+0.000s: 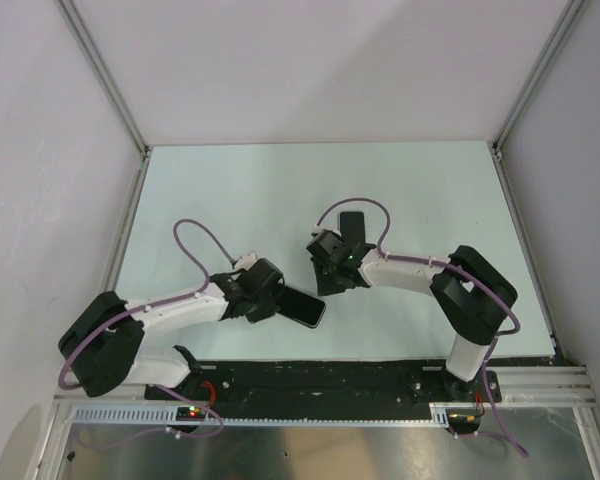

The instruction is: Put the phone into the phone case

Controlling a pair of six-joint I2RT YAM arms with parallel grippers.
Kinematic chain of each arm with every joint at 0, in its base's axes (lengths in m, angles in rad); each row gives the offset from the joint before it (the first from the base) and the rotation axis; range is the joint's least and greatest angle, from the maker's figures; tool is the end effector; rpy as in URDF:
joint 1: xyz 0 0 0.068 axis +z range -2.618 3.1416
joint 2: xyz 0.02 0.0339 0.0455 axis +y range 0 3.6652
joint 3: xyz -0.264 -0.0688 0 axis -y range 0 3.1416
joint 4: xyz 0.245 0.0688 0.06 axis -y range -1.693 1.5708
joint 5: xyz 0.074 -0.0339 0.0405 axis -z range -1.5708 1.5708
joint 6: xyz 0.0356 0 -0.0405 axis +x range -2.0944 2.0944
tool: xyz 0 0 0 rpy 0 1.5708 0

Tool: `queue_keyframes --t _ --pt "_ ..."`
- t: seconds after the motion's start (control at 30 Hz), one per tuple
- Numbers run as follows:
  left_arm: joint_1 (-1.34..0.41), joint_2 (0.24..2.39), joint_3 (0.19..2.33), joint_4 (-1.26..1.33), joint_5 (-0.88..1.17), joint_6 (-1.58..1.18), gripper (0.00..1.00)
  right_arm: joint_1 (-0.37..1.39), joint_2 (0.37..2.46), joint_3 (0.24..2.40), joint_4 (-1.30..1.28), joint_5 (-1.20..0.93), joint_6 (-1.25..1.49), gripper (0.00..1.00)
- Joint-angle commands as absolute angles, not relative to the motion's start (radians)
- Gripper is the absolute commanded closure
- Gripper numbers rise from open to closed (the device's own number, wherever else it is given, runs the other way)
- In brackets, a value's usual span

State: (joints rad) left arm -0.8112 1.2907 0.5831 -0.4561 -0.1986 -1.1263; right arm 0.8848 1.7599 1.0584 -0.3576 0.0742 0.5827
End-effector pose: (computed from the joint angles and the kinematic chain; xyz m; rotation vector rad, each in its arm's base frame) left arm 0.1534 -0.1513 0.1536 -0.4843 2.6904 -0.3107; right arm 0.2232 0.2685 0.1650 -0.3783 2.6588 0.3964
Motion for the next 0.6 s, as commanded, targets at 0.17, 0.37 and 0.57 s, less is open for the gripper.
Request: queue_keyframes --t 0.17,0.37,0.57 --pt "-0.755 1.368 0.676 -0.406 -0.216 -1.038 1.00 0.961 1.732 1.034 -0.355 0.104 0.625 0.78" --pt "-0.657 1.405 0.736 -0.407 -0.193 -0.944 1.00 1.035 1.672 0.936 -0.344 0.114 0.717 0.80" --pt "-0.634 1.456 0.779 -0.407 -0.169 -0.901 1.00 1.036 1.619 0.907 -0.364 0.153 0.762 0.80"
